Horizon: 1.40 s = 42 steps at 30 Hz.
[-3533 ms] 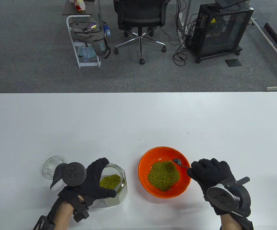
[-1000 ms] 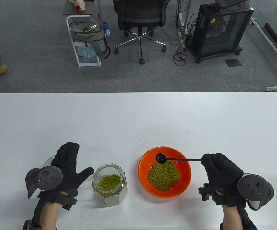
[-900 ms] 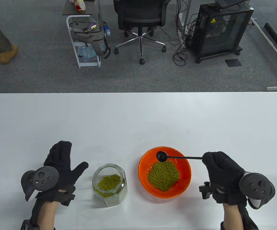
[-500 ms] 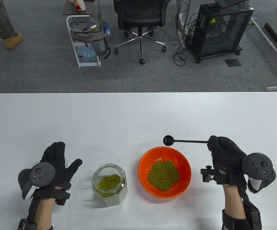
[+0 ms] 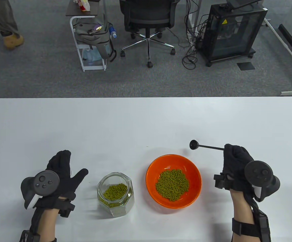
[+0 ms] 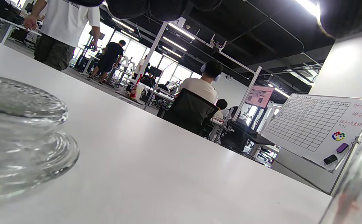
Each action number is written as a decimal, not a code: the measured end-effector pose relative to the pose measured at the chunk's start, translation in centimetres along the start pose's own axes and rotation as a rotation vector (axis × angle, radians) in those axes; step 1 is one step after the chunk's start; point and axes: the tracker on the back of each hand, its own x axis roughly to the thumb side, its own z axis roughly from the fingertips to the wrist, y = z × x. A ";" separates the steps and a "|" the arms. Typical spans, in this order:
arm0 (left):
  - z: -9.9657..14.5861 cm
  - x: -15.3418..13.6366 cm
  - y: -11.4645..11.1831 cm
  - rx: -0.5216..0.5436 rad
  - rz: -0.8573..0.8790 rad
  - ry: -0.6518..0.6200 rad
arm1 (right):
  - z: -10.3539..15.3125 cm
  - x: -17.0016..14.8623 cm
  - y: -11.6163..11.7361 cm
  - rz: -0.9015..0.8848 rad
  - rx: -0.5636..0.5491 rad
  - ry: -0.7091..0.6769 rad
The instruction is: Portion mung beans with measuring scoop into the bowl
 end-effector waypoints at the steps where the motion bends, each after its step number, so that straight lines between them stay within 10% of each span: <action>1: 0.0 0.0 -0.1 -0.002 -0.003 0.000 | 0.1 -0.1 0.2 0.010 0.001 0.004; 15: 0.0 0.1 -0.1 -0.019 -0.003 -0.005 | 0.4 -1.2 1.8 0.176 0.068 -0.007; 29: 0.0 0.1 -0.3 -0.044 -0.011 0.001 | 0.3 -3.0 3.6 0.345 0.651 0.186; 42: 0.0 0.1 -0.4 -0.064 -0.015 0.010 | 1.5 -4.2 6.8 0.543 0.903 0.257</action>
